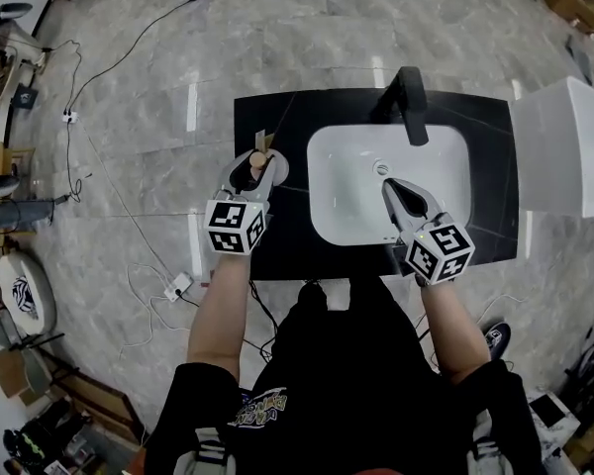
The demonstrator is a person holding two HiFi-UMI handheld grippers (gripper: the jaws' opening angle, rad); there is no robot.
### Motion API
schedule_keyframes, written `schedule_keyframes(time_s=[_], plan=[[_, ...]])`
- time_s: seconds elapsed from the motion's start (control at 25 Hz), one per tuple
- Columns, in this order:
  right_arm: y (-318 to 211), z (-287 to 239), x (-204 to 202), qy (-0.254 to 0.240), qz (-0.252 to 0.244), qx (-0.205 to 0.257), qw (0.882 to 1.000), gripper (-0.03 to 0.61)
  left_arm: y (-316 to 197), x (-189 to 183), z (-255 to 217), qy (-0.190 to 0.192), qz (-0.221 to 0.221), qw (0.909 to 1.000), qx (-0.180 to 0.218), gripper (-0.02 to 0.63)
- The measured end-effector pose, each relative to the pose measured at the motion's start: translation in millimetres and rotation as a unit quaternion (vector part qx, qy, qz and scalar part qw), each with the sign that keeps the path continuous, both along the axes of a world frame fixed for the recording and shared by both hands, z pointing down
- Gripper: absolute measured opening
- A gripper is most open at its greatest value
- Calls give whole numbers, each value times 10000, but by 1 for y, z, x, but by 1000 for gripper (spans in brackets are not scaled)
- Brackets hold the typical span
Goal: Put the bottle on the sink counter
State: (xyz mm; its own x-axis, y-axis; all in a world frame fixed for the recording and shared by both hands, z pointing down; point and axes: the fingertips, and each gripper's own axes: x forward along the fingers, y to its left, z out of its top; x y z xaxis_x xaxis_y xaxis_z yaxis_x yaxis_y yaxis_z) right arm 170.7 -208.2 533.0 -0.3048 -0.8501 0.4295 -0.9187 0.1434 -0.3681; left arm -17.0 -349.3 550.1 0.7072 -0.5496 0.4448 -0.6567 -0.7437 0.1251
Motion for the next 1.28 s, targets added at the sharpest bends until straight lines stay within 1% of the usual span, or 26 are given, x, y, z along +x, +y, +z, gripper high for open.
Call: schedule_keyframes(time_s=[0.24,0.52,0.88,1.04,1.28], plan=[[-12,17,10,-81,-121,-175,9997,28,-19,9,22,-125,-182,9997,-48,129],[-22,34,22,-135,-201,-324,9992,28,-35,19,40,-274,-276,9992,-18,130],[-38,44,33,-167,-261,-431,9986,28,-57,22,51,-375,-509,9980,62,129],[-45,47,33,-186,-318,-444,9983,28,-64,23,55,-465,-536,9974,95,130],[-49,50,33,-192,-336,-469,9982,28,-71,26,58,-480,-562,9971,196,130]])
